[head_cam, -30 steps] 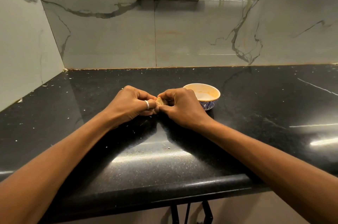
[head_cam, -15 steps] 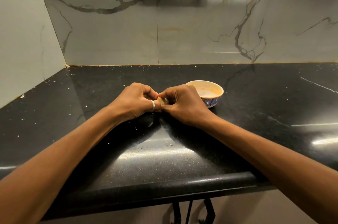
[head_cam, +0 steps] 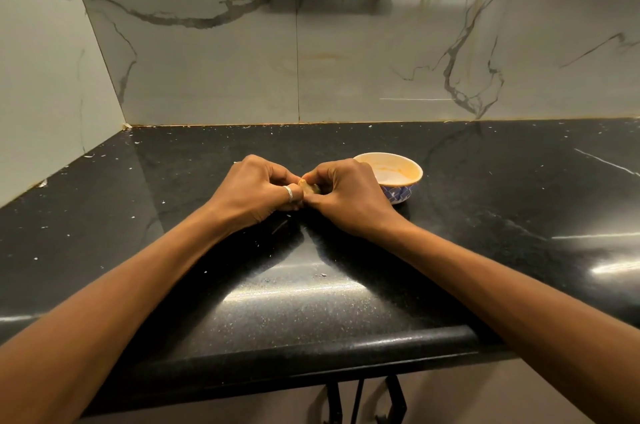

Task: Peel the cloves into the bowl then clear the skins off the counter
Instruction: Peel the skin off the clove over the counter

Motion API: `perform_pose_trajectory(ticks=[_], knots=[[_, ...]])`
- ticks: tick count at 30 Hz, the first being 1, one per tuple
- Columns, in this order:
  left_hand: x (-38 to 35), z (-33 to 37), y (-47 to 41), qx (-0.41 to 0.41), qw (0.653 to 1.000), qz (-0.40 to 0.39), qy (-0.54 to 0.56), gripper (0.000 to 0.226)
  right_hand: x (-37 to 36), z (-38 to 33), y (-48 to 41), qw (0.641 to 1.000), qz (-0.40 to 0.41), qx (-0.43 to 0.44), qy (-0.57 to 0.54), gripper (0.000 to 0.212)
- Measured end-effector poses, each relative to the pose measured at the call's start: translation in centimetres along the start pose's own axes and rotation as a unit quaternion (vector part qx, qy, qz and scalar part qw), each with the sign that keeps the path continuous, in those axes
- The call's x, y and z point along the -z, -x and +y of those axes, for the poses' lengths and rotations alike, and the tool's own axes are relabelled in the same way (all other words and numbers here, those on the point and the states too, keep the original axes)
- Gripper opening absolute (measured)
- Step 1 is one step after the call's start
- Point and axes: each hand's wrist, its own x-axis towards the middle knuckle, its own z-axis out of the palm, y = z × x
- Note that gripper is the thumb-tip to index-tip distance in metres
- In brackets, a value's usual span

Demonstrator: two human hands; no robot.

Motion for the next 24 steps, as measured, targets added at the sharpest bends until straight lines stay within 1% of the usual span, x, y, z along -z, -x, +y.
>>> perform_pose_trajectory(ticks=[2, 6, 9, 12, 15, 17, 18, 24], knots=[[0.29, -0.1, 0.03, -0.013, 1.0, -0.007, -0.014, 0.017, 0.08, -0.03, 0.06, 1.0, -0.009, -0.001, -0.004, 0.01], [0.57, -0.27, 0.03, -0.037, 0.999, -0.01, -0.036, 0.015, 0.03, 0.31, -0.05, 1.0, -0.013, -0.001, -0.008, 0.009], [0.68, -0.32, -0.02, -0.039, 0.998, -0.016, -0.045, 0.013, -0.01, 0.52, -0.15, 1.0, -0.017, -0.005, -0.01, 0.01], [0.68, -0.29, -0.2, -0.015, 0.999, -0.022, -0.032, 0.013, -0.01, 0.35, -0.14, 1.0, -0.013, -0.004, -0.002, 0.01], [0.4, -0.12, -0.46, 0.016, 0.999, -0.024, -0.016, 0.005, -0.17, 0.18, -0.15, 1.0, -0.002, 0.001, 0.003, 0.01], [0.27, -0.02, -0.55, 0.042, 0.999, -0.022, 0.011, 0.018, -0.28, 0.15, -0.21, 1.0, 0.001, -0.002, 0.004, 0.01], [0.22, -0.05, -0.62, 0.049, 0.998, -0.02, 0.02, 0.02, -0.33, 0.12, -0.24, 1.0, 0.003, -0.003, 0.007, 0.009], [-0.27, -0.06, -0.54, 0.053, 0.998, 0.0, 0.04, 0.015, -0.31, 0.0, -0.23, 1.0, 0.004, -0.008, 0.016, 0.01]])
